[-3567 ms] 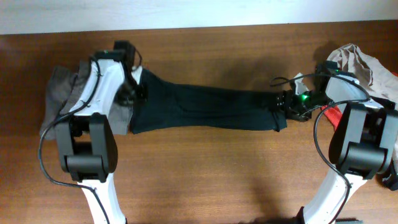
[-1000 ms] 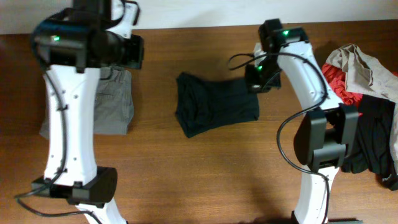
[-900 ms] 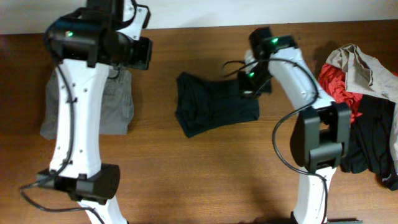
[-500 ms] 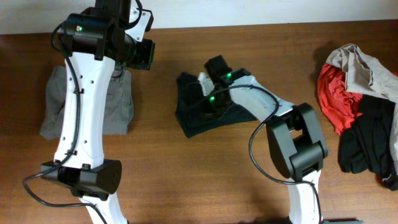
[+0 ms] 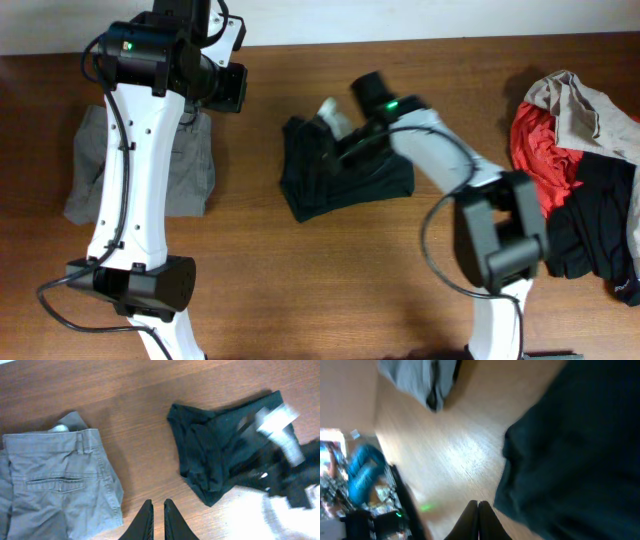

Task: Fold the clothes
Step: 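Press the folded black shirt bundle flat with both grippers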

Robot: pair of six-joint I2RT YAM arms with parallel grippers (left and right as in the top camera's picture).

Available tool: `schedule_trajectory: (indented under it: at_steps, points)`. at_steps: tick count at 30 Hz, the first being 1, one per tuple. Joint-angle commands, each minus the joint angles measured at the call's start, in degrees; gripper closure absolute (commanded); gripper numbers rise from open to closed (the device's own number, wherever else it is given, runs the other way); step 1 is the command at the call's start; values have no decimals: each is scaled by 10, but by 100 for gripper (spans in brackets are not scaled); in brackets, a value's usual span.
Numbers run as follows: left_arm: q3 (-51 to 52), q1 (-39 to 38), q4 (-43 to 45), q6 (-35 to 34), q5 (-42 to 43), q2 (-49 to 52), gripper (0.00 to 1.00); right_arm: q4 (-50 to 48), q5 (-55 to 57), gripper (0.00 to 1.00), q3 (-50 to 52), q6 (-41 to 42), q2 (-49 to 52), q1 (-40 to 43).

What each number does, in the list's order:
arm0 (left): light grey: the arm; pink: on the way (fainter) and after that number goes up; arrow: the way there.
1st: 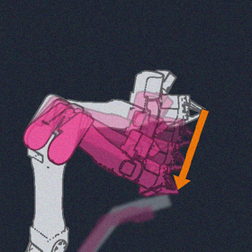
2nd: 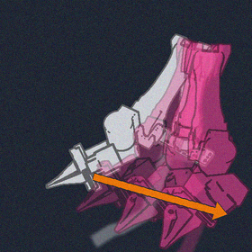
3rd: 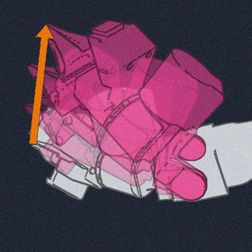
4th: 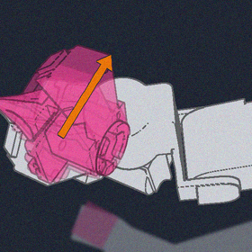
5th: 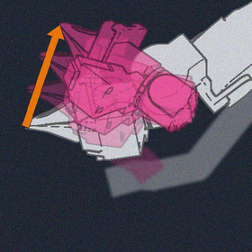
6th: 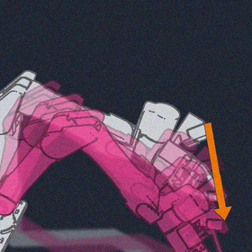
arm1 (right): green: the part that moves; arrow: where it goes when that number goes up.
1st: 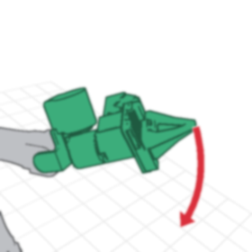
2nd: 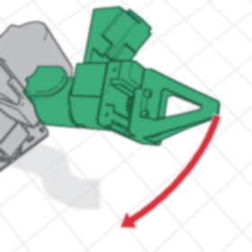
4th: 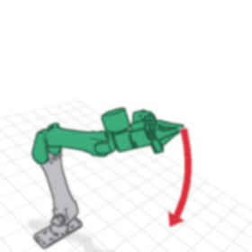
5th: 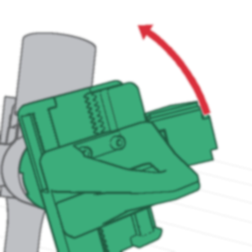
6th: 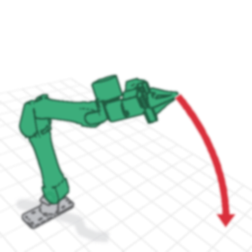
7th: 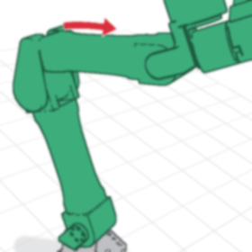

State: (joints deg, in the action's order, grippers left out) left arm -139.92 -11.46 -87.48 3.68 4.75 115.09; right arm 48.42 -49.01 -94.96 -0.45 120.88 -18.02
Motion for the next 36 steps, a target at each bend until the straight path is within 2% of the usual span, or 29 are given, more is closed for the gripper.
schedule_trajectory:
  at_steps: [1, 6, 12, 16, 24, 36]
  points:
    - [5, -5, -4, 13, 61, 20, 90, 31, 8, 96, -13, 63, -37, 66]
    - [61, -56, 30, 39, 96, 62, 88, 115, 190, 96, -3, 88, -23, 107]
    - [146, -102, 119, 46, 96, 100, 90, 123, 317, 96, 22, 105, -12, 98]
    - [190, -119, 160, 46, 101, 114, 90, 122, 398, 96, 48, 149, -9, 98]
    - [267, -128, 265, 46, 105, 115, 89, 39, 407, 96, 116, 149, 22, 98]
    - [351, -136, 396, 46, 110, 115, 84, 44, 409, 96, 119, 149, 26, 98]
